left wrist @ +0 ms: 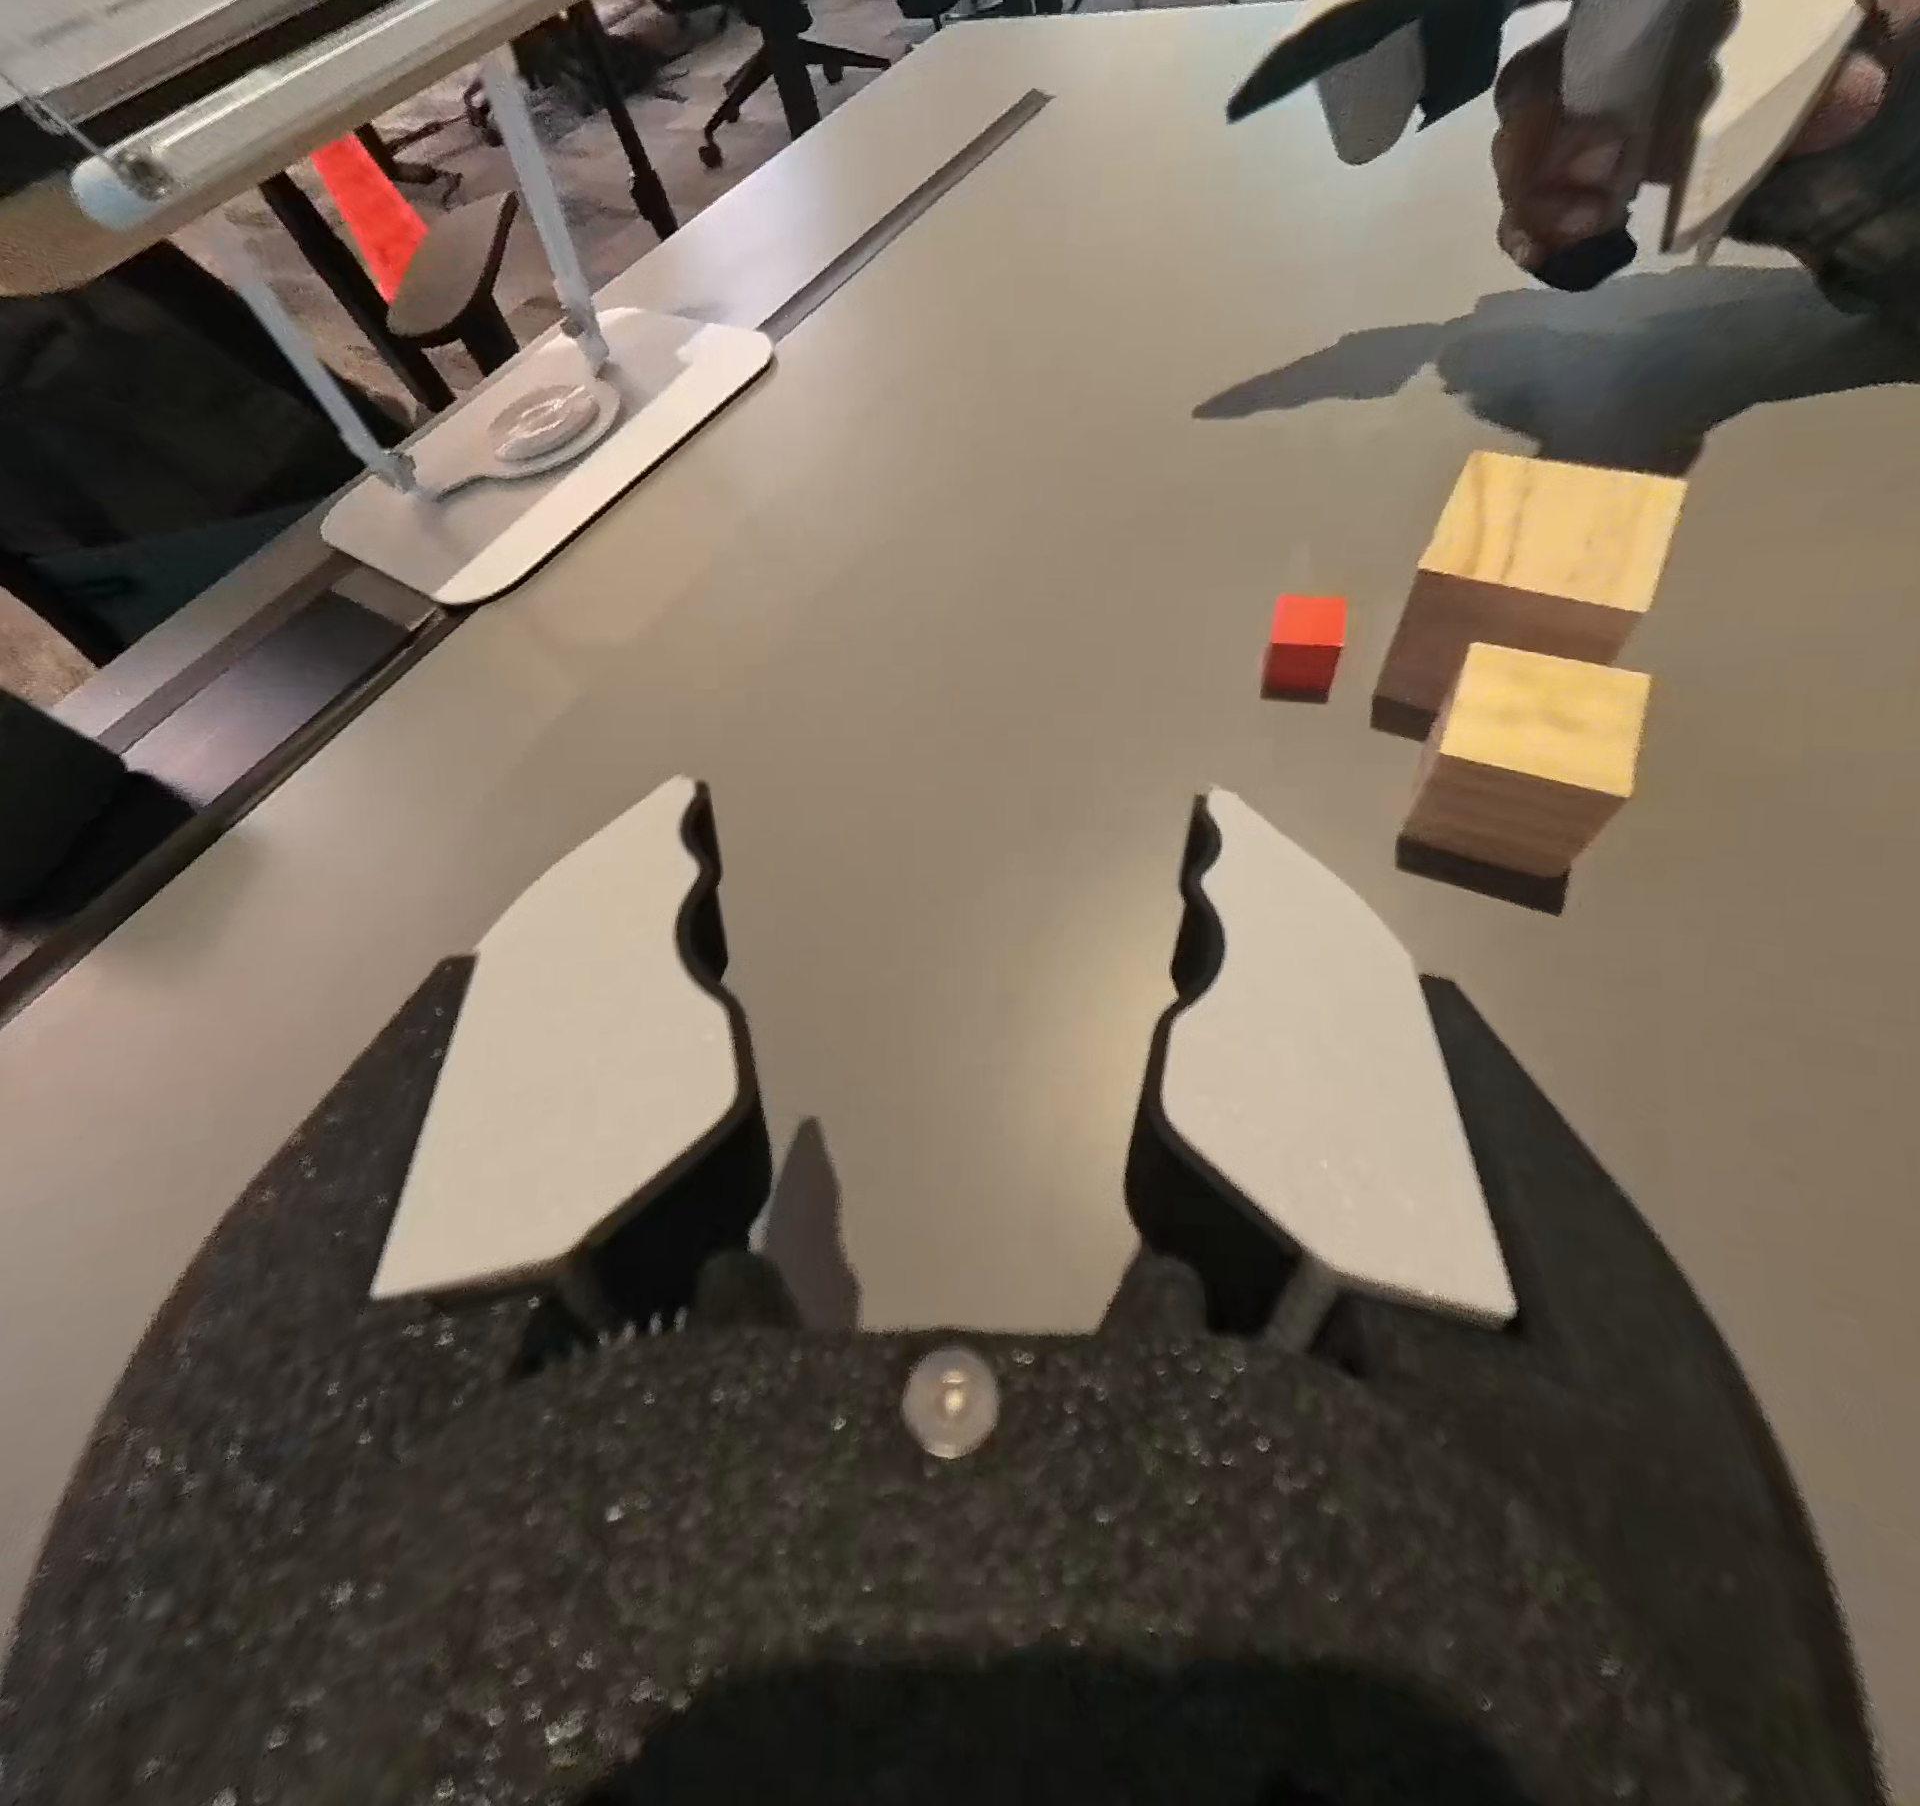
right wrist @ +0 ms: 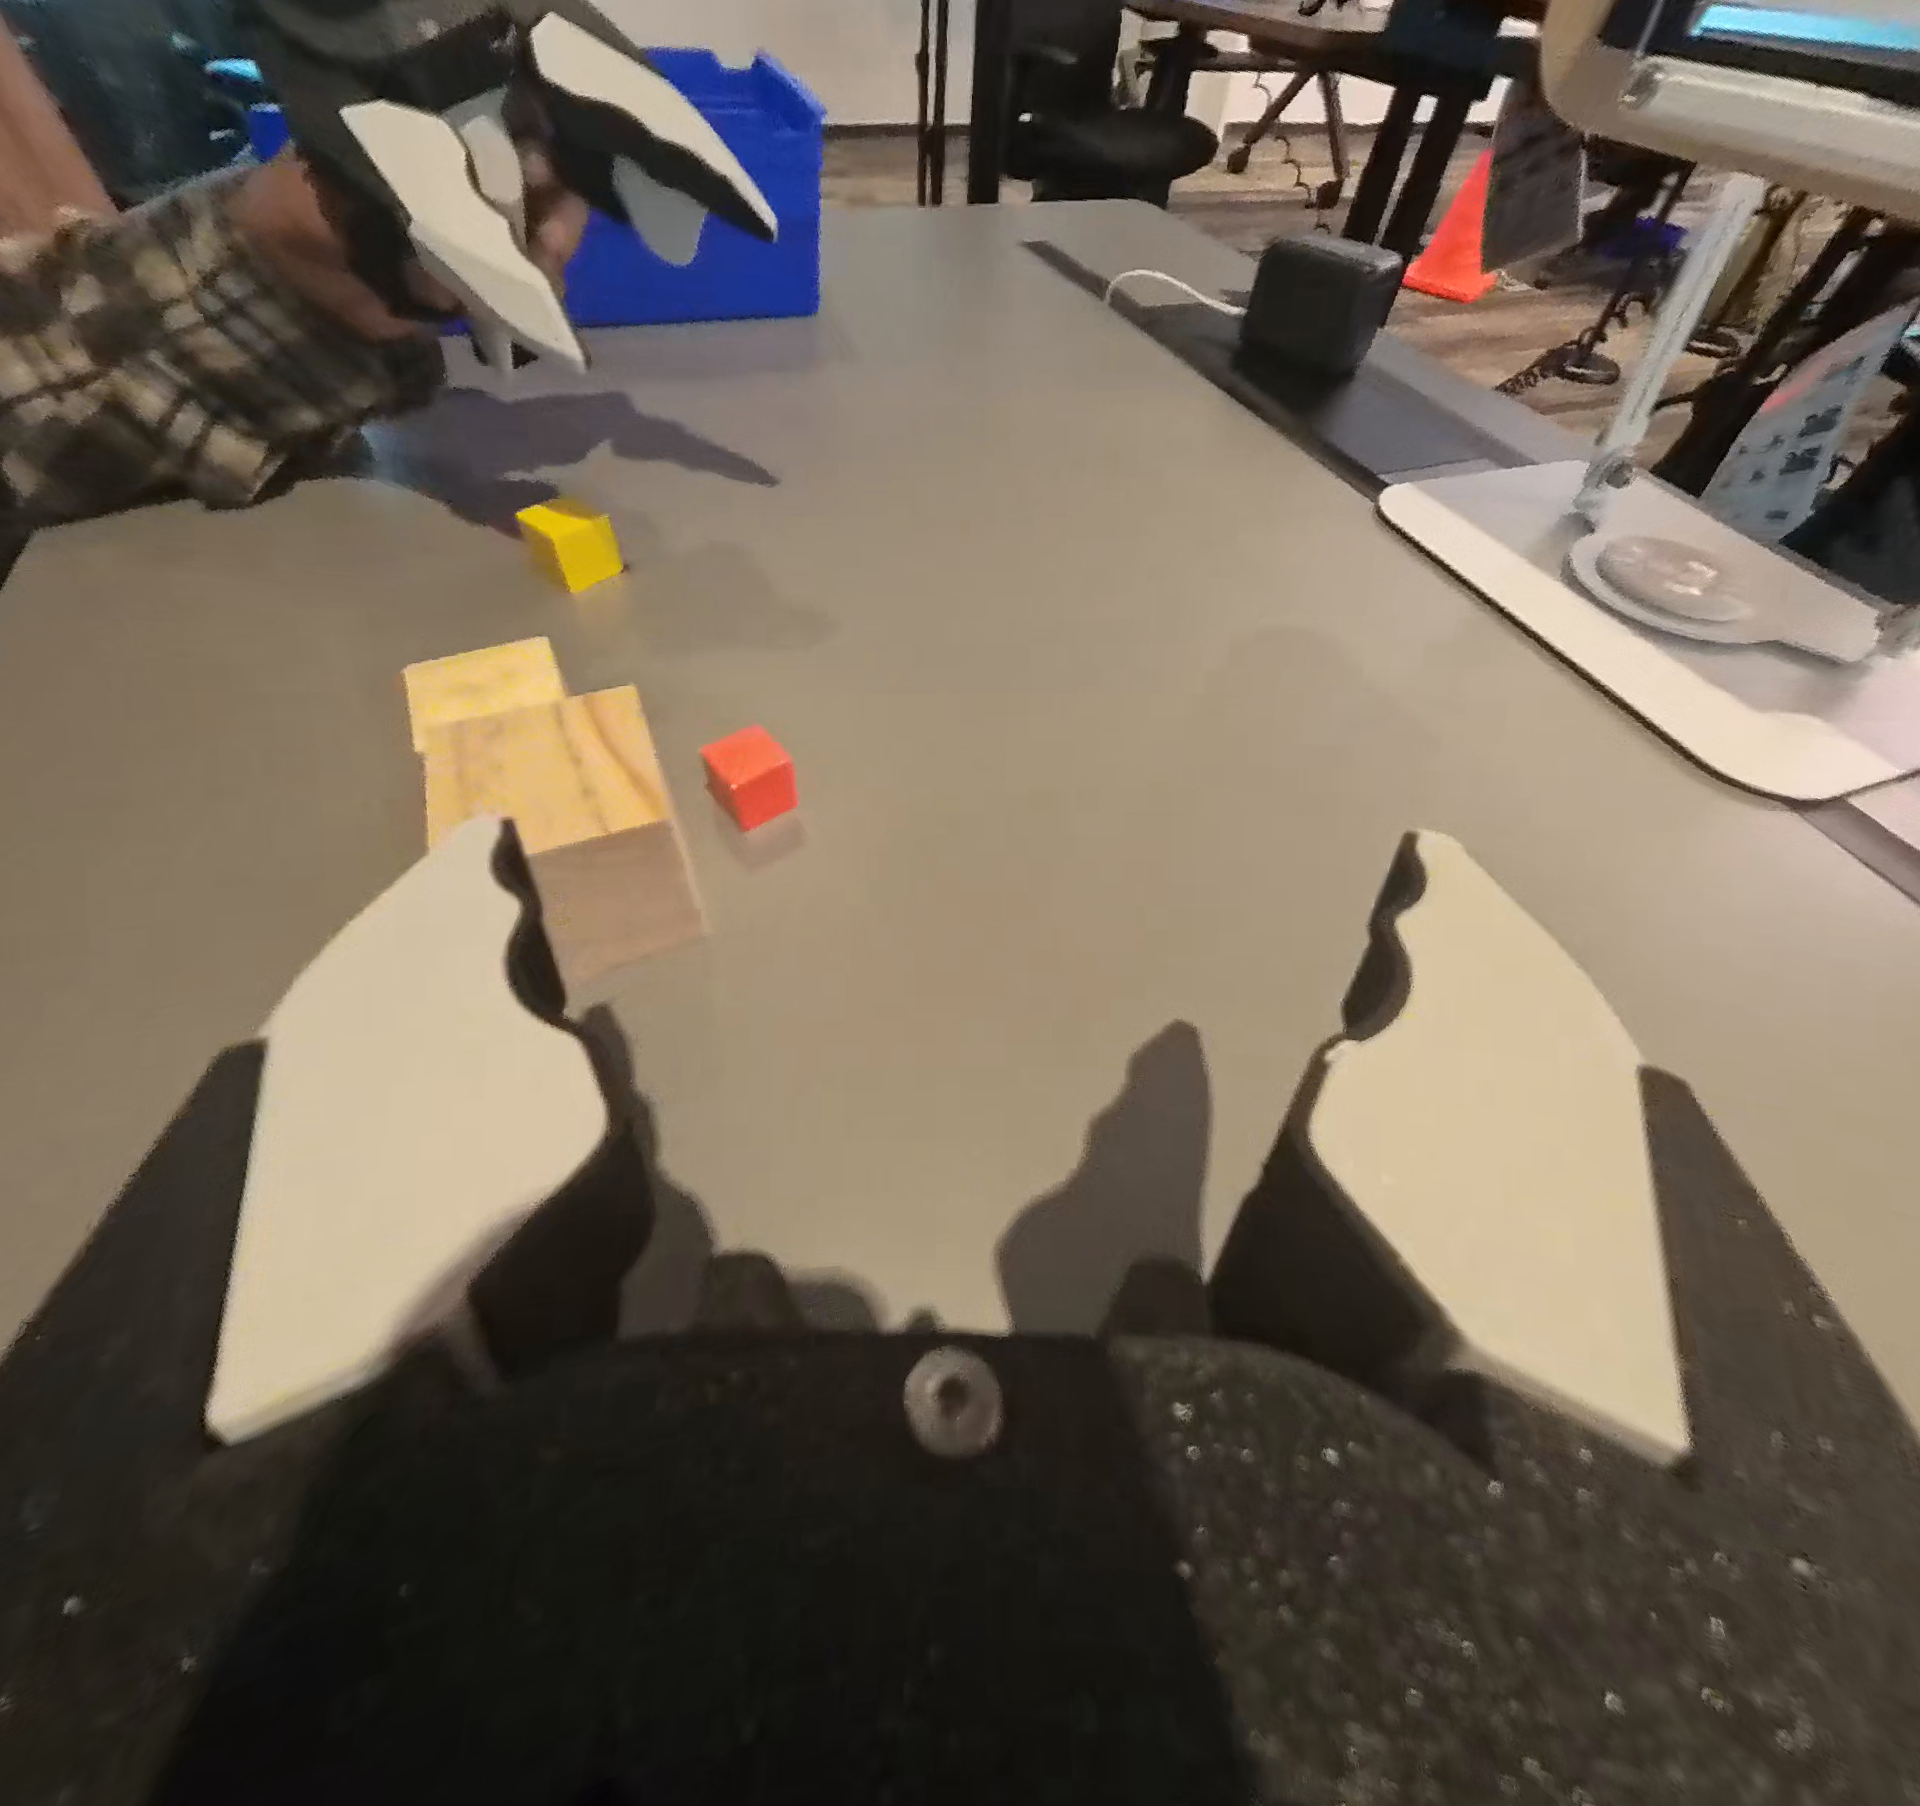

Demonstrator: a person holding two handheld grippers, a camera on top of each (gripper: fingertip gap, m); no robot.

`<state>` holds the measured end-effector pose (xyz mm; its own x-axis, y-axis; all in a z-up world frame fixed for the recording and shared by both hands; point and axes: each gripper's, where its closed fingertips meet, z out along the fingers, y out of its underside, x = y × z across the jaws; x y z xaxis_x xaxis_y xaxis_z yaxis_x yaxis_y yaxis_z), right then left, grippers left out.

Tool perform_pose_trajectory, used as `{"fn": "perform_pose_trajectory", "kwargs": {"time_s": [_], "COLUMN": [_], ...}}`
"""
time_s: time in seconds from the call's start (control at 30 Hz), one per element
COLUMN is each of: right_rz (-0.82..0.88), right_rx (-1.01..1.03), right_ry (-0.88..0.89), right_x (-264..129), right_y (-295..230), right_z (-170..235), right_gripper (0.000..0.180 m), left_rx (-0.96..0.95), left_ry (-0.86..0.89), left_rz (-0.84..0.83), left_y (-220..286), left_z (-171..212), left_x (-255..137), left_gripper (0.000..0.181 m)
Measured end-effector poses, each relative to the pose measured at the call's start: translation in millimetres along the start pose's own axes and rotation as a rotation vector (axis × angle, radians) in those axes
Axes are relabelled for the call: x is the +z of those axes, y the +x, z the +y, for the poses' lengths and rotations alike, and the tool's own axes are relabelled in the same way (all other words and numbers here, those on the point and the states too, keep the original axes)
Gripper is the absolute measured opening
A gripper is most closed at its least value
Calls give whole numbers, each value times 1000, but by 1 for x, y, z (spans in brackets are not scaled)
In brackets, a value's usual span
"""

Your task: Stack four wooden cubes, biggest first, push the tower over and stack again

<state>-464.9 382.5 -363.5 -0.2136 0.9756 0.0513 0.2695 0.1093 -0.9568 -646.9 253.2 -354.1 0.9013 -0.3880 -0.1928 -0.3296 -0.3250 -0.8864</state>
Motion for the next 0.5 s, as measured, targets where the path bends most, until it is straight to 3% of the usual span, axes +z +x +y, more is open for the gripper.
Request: {"fn": "perform_pose_trajectory", "kwargs": {"time_s": [0.3,0.5], "right_rz": [-125,-159], "right_rx": [-60,-55], "right_ry": [-33,1], "right_x": [-3,-8], "right_y": [-27,-33], "right_z": [4,-1], "right_gripper": [146,145], "left_rx": [21,102], "left_ry": [-18,-129], "left_rz": [74,181], "left_y": [21,69], "left_z": [-2,-22], "left_x": [11,22], "left_gripper": [86,89]}}
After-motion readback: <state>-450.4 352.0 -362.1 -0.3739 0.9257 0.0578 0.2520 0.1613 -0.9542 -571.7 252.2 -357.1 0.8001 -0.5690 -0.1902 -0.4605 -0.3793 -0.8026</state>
